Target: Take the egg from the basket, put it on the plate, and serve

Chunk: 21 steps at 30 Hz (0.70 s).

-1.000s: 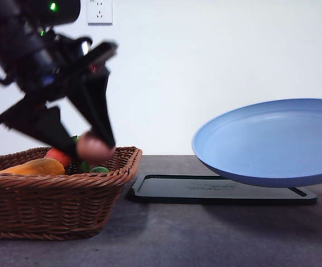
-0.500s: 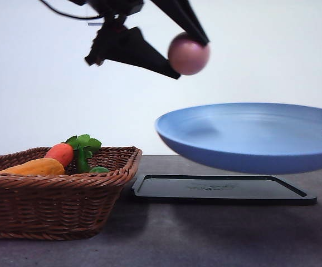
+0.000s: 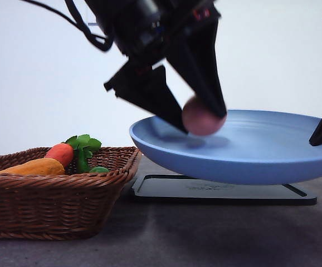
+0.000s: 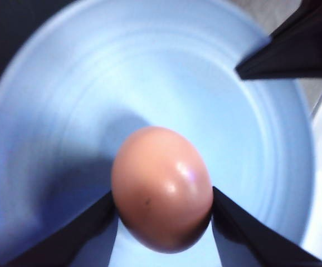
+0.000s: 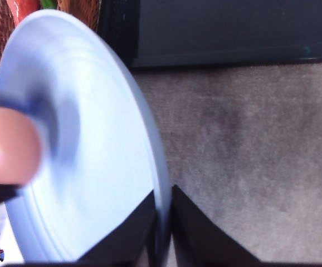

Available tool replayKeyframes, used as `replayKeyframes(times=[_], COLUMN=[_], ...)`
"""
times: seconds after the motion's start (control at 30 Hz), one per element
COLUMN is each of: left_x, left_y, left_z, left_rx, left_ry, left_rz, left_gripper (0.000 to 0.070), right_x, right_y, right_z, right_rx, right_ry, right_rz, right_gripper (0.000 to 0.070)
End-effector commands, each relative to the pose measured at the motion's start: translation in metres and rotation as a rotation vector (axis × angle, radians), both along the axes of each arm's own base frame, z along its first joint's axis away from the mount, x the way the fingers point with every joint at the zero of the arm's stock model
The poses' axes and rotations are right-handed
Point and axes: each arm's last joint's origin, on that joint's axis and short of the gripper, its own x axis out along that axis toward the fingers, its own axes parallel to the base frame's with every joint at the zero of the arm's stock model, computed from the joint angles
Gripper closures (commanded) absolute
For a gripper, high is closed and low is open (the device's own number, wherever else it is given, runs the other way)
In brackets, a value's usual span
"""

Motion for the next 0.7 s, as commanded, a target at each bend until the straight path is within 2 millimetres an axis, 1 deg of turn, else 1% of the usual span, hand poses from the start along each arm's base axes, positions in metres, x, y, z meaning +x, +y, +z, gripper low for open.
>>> replayKeyframes(times=[0.0, 0.07, 0.13, 0.2, 0.27, 0.33, 0.47, 0.53, 0.67], left_x=[0.0, 0.0, -0.001, -0.001, -0.001, -0.001, -0.002, -0.002, -0.004], left_y=[-0.007, -0.008, -0.008, -0.009, -0.009, -0.009, -0.006, -0.002, 0.007], left_z=[-0.001, -0.003, -0.003, -0.003, -0.003, -0.003, 0.004, 0.012, 0.036], left_rx=[0.003, 0.007, 0.005, 0.004, 0.004, 0.004, 0.019, 0.029, 0.017], left_ry=[-0.012, -0.008, -0.009, -0.01, -0.008, -0.003, 0.03, 0.033, 0.009], left_rz=[-0.022, -0.025, -0.026, -0.027, -0.025, -0.022, 0.002, 0.006, 0.002], left_gripper=[0.0475, 0.0456, 0.0389, 0.0306, 0.0249, 0.0234, 0.0235, 0.0235, 0.0237], right_x=[0.003, 0.002, 0.002, 0.001, 0.001, -0.001, -0.003, -0.001, 0.007], right_y=[0.002, 0.002, 0.002, 0.002, 0.002, 0.001, 0.001, 0.002, 0.002], right_z=[0.005, 0.004, 0.004, 0.004, 0.003, 0.002, -0.004, -0.009, -0.016], right_rx=[0.017, 0.017, 0.018, 0.025, 0.027, 0.022, 0.015, 0.017, 0.012], right_ry=[-0.007, -0.003, 0.002, 0.01, 0.021, 0.042, 0.124, 0.161, 0.189], right_rz=[0.003, 0.004, 0.006, 0.013, 0.016, 0.015, 0.022, 0.038, 0.048], right_gripper=[0.07, 0.07, 0.07, 0.07, 0.07, 0.07, 0.07, 0.07, 0.07])
